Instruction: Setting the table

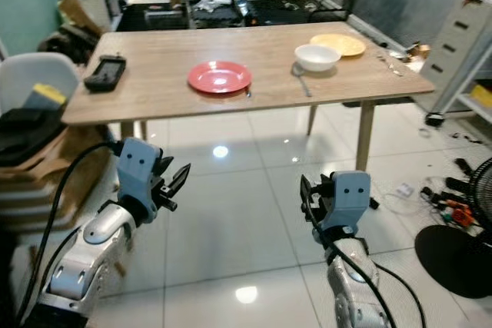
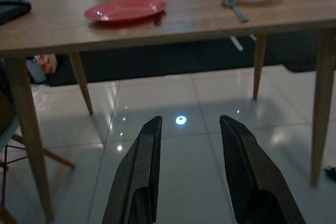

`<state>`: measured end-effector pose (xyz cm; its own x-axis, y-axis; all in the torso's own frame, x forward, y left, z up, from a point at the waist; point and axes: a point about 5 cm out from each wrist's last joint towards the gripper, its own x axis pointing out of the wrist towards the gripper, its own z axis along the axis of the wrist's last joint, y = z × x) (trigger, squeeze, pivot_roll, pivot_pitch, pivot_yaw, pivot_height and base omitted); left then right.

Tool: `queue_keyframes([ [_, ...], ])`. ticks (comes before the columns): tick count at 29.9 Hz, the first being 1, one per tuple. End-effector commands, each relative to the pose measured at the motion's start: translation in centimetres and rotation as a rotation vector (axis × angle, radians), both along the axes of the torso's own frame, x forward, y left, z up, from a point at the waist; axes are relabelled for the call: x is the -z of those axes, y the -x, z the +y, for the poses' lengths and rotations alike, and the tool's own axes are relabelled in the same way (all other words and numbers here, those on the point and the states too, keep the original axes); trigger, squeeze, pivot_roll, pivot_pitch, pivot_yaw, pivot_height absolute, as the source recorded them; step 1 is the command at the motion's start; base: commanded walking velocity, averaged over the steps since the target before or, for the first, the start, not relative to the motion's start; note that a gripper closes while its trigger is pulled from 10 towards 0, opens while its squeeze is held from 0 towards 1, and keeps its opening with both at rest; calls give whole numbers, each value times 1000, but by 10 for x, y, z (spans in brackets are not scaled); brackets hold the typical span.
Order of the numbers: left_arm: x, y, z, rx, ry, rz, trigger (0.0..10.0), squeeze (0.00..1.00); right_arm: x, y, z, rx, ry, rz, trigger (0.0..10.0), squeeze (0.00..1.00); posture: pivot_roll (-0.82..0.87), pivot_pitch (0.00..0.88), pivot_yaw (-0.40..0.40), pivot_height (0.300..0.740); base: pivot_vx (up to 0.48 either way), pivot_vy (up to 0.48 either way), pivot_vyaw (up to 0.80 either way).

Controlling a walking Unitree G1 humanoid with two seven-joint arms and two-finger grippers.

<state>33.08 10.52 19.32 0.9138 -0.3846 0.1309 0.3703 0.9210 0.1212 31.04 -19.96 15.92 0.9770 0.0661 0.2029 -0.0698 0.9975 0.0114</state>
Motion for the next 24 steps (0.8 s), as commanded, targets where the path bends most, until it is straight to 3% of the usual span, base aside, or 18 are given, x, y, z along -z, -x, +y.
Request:
queue_keyframes([
  [1,4,1,-1,-1,-10,11,10000,0,1,1,-4,12,12,7,10000,0,86,110,124,740,480,0,0],
  [11,3,1,1,-8,-12,10,10000,0,-10,-1,12,-44,31,-35,10000,0,103,118,128,740,480,0,0],
  [24,1,0,7,-30,-17,3,10000,0,-18,-3,18,-66,21,-55,10000,0,115,114,120,740,480,0,0],
])
